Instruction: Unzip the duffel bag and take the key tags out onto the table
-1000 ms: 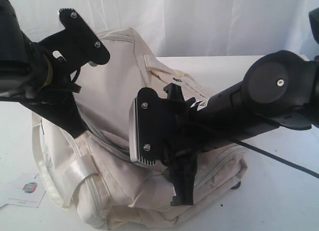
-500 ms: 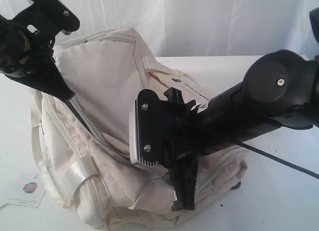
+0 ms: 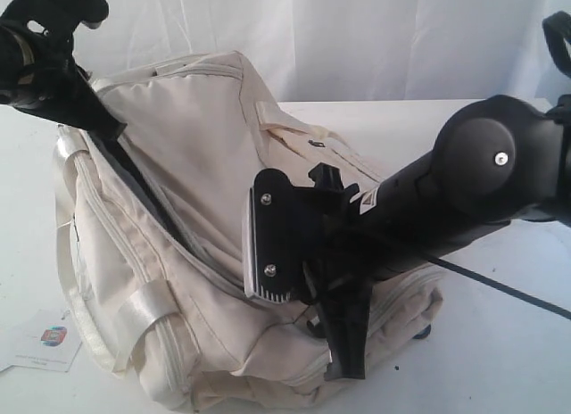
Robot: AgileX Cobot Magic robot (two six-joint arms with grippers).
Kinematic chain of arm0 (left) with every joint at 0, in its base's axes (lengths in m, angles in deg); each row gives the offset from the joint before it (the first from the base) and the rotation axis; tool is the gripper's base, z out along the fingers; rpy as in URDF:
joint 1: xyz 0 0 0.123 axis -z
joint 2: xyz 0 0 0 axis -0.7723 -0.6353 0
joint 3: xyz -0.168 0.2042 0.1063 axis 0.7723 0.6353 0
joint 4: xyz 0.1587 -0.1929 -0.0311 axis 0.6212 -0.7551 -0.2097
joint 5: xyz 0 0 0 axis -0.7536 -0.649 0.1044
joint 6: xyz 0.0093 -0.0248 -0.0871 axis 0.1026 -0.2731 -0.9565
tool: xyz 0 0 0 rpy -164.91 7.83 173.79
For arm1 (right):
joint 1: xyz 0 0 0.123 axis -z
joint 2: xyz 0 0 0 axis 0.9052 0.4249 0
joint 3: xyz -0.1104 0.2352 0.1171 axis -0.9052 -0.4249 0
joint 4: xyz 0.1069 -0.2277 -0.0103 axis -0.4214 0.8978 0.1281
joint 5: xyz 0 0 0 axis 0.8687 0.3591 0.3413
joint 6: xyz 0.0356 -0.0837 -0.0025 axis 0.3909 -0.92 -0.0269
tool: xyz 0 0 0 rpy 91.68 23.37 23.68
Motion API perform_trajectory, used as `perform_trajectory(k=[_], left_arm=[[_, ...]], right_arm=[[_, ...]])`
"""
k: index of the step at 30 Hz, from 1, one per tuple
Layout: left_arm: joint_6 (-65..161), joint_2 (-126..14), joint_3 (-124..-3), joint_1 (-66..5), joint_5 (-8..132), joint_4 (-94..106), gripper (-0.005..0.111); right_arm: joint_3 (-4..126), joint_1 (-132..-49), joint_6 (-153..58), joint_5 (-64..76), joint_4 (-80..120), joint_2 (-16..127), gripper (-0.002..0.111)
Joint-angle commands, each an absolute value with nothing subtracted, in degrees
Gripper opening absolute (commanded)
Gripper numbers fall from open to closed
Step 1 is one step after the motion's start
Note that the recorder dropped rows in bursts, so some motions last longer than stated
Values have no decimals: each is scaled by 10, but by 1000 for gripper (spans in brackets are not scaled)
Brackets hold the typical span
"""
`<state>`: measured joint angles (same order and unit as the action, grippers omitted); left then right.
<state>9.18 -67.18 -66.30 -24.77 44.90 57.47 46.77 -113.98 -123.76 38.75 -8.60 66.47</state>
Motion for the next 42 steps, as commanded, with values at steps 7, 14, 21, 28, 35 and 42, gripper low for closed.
perform_trajectory(k=[7, 14, 21, 28, 35, 42], left_arm=[[99, -713, -664, -317, 583, 632, 0], [101, -728, -664, -358, 692, 654, 0], [119, -735, -664, -367, 724, 654, 0], [120, -735, -664, -367, 748, 654, 0], [113, -735, -664, -367, 750, 650, 12], [107, -732, -664, -366, 737, 649, 81]], right_arm=[[465, -1141, -1181, 463, -23, 663, 0], [465, -1141, -1168, 467, -23, 663, 0], [465, -1141, -1156, 460, -25, 663, 0], [465, -1141, -1155, 458, -25, 663, 0], [465, -1141, -1153, 457, -25, 663, 0], [465, -1141, -1153, 457, -34, 663, 0]])
